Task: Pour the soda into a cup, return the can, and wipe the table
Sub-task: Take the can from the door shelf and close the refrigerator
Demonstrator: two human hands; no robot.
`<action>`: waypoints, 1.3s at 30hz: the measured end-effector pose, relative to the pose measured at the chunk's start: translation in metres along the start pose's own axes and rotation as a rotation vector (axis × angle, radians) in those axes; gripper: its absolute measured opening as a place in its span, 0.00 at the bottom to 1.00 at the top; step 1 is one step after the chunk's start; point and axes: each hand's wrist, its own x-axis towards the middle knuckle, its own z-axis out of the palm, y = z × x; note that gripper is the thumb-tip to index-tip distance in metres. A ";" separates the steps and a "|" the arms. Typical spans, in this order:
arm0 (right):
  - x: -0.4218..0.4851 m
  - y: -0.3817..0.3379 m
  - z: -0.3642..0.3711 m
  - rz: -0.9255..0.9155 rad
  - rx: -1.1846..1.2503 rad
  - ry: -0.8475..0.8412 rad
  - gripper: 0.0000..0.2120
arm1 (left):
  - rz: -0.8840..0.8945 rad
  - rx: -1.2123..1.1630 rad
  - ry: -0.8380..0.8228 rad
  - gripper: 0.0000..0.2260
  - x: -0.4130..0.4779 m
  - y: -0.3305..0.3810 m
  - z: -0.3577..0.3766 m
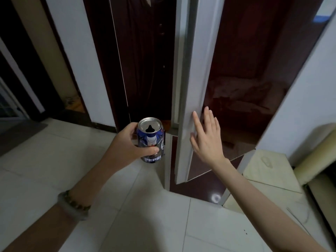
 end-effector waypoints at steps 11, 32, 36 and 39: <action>0.106 0.005 0.091 0.014 -0.024 -0.054 0.33 | 0.030 0.007 0.017 0.29 0.128 -0.041 -0.029; 0.231 0.043 0.204 0.237 -0.215 -0.202 0.38 | 0.048 -0.011 -0.169 0.28 0.320 -0.094 -0.044; 0.230 0.047 0.209 0.237 -0.246 -0.194 0.36 | 0.080 -0.044 -0.201 0.27 0.340 -0.102 -0.043; 0.229 0.049 0.209 0.234 -0.256 -0.202 0.37 | 0.100 -0.060 -0.231 0.27 0.352 -0.106 -0.040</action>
